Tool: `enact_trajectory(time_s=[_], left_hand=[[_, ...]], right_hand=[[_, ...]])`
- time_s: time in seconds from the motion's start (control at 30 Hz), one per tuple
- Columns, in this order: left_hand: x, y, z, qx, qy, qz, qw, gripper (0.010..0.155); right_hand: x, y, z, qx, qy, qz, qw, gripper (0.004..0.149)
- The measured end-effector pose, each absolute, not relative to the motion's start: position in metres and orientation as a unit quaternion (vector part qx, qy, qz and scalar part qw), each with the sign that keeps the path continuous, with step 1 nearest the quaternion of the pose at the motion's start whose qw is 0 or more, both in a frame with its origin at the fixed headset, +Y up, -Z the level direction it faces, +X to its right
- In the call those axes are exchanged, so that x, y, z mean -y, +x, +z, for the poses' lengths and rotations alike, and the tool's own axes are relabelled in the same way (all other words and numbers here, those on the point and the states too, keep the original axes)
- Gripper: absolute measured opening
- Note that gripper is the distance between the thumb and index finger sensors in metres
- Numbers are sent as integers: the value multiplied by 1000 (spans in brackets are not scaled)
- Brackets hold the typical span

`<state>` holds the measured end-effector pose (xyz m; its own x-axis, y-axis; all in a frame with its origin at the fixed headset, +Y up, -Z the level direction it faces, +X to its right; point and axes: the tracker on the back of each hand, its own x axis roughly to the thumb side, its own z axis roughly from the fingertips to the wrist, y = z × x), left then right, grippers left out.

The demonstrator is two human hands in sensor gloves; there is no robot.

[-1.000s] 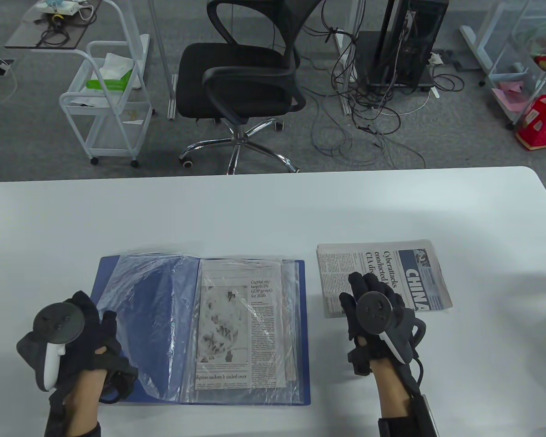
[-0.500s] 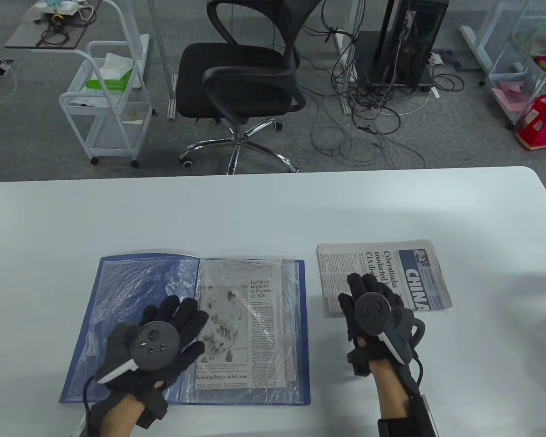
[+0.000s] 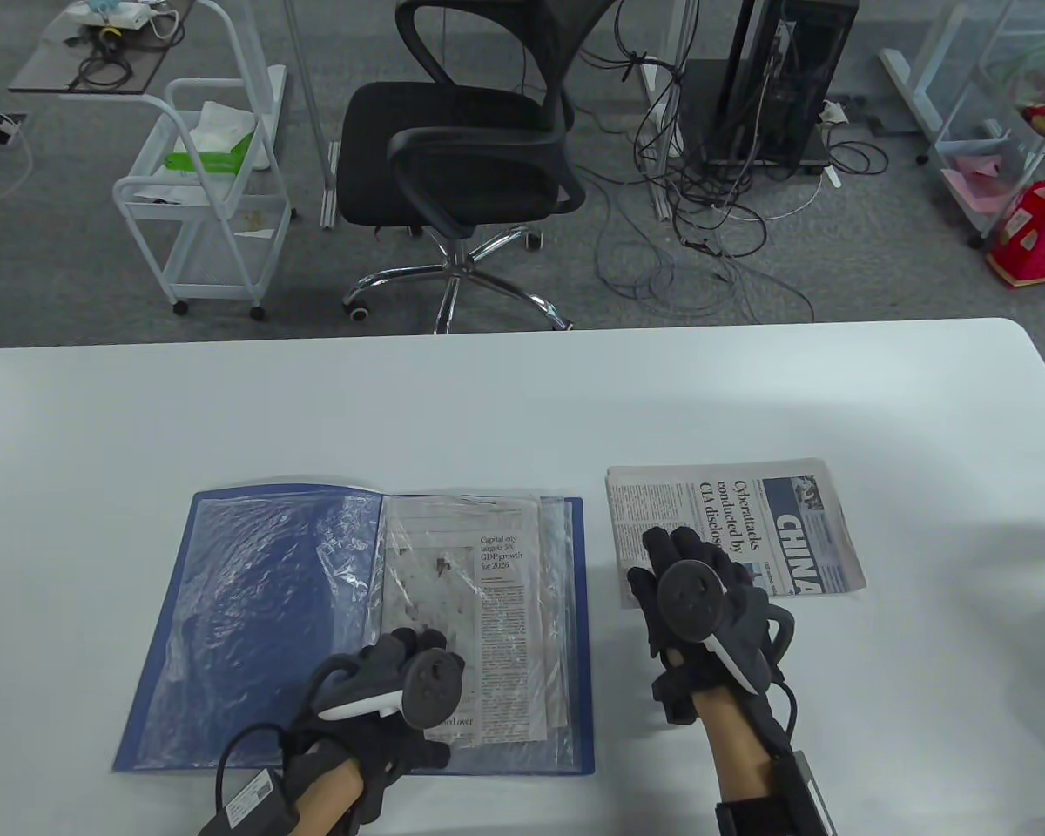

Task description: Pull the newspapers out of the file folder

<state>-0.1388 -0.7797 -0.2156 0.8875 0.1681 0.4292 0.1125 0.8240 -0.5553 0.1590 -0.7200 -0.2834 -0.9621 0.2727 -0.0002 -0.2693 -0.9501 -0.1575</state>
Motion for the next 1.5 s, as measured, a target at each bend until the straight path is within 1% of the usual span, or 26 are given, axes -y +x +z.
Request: enact_trajectory(time_s=[0.1,0.17,0.23,0.37,0.47,0.6,0.77,0.87,0.93,1.03,1.13,1.2,1.3,1.33,1.43,1.47,1.5], left_hand=[[779,-139,-216,234,-295,13,926,86],[779,-139,-216,231,-294,13,927,86],[779,-138,-216,229,-292,12,928,85],[779,-138,-216,227,-290,8,930,84],[779,-138,-216,226,-291,9,929,84],[779,-137,-215,225,-294,10,929,84],[779,-137,-215,225,-296,10,928,84],[779,-137,-215,225,-298,11,928,84],[779,-137,-215,225,-300,13,927,85],[780,-138,-215,225,-305,17,925,86],[780,-138,-215,225,-304,18,925,86],[780,-138,-214,223,-308,19,925,86],[781,-139,-214,219,-313,26,924,85],[781,-140,-214,218,-314,27,924,85],[781,-141,-214,216,-315,32,924,85],[781,-141,-214,215,-316,33,923,86],[781,-141,-214,214,-317,33,923,86]], right_hand=[[709,146,-285,89,-2,987,131,58],[700,131,-294,87,12,988,130,58],[693,113,-308,78,23,987,139,58],[687,76,-339,51,24,986,159,57],[692,46,-365,24,19,989,148,57],[706,15,-392,2,24,993,115,54],[735,-17,-421,-42,32,996,75,50],[747,-28,-431,-63,25,996,66,48],[753,-35,-434,-85,28,993,70,43],[758,-40,-436,-90,20,994,65,38],[761,-42,-437,-101,13,992,69,38],[759,-40,-439,-85,-8,993,81,39],[751,-37,-440,-15,-45,995,88,40],[750,-37,-440,-3,-48,996,81,40],[745,-38,-440,-14,-25,999,42,40],[743,-38,-441,-37,-11,998,40,45],[743,-38,-441,-48,-5,998,40,56]])
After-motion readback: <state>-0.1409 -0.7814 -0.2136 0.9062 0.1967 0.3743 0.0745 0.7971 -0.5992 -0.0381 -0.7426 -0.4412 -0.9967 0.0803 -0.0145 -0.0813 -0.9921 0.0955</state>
